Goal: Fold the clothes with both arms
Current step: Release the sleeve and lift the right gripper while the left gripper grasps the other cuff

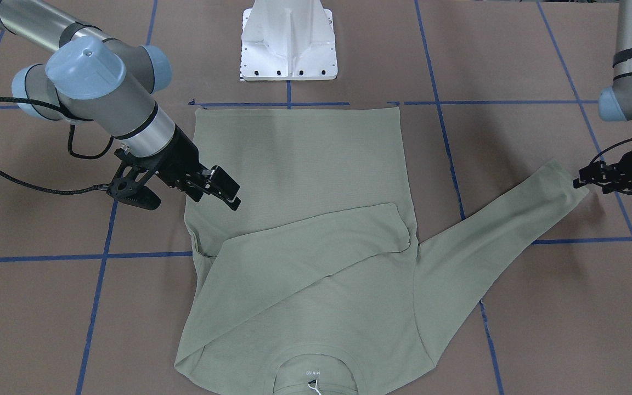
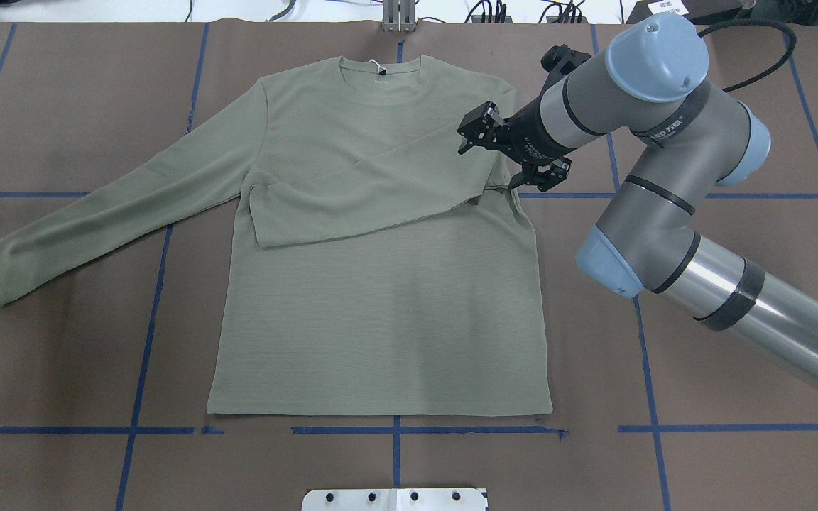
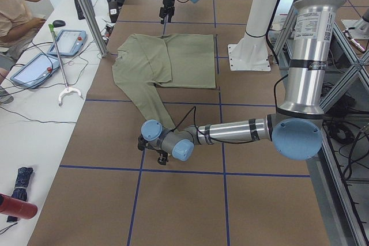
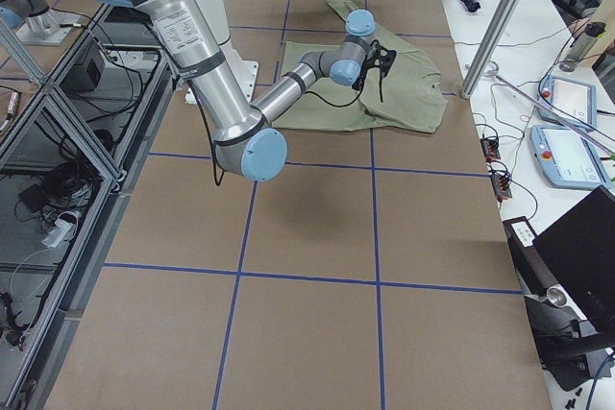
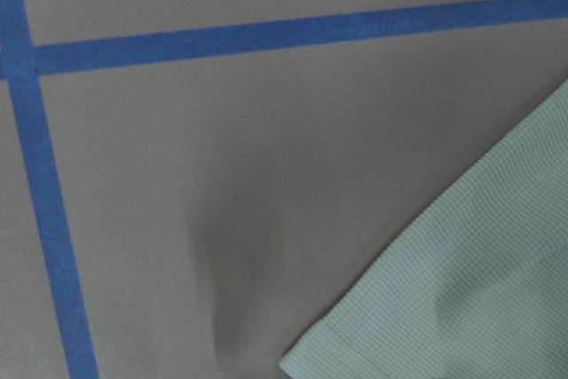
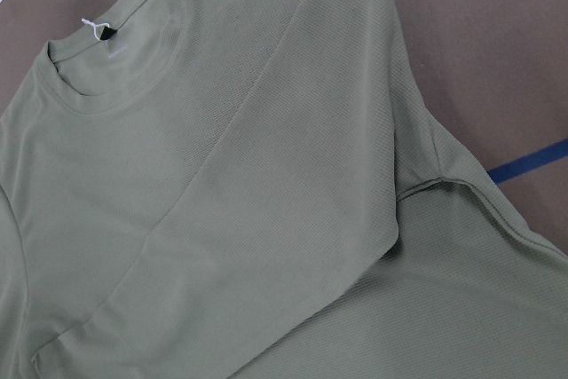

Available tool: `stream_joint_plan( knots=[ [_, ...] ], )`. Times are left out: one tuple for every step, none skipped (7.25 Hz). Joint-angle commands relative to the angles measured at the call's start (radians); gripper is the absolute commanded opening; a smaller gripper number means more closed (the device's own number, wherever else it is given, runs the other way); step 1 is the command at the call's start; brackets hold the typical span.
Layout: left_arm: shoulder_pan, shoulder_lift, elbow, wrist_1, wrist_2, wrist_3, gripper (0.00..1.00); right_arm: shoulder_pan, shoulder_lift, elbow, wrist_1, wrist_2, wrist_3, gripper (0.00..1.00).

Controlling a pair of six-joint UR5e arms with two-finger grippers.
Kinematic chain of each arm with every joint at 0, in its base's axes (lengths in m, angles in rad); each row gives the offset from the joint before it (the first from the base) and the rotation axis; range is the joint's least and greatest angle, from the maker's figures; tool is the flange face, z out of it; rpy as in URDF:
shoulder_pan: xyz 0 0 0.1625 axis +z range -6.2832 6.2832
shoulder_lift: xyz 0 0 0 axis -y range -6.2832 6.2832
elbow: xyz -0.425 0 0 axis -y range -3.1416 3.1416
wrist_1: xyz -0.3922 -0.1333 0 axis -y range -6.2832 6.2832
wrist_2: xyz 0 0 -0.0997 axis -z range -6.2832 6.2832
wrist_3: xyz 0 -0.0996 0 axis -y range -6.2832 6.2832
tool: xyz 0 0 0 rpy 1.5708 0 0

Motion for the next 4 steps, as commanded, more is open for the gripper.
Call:
stream_joint_plan(
  knots=[
    [0.004,-0.003,0.004,-0.051,0.016,0.001,0.86,-0.003,-0.001,0.001,-0.002,-0.002,0.000,0.99],
    [0.004,-0.003,0.014,-0.053,0.035,0.001,0.85,-0.003,-0.002,0.001,-0.002,-0.002,0.000,0.99],
    [0.013,-0.003,0.020,-0.053,0.035,-0.001,0.84,-0.003,-0.002,-0.001,-0.002,-0.003,0.000,0.99],
    [0.021,-0.002,0.021,-0.053,0.035,-0.001,0.83,-0.003,-0.001,0.001,-0.002,-0.003,0.000,0.99]
  ],
)
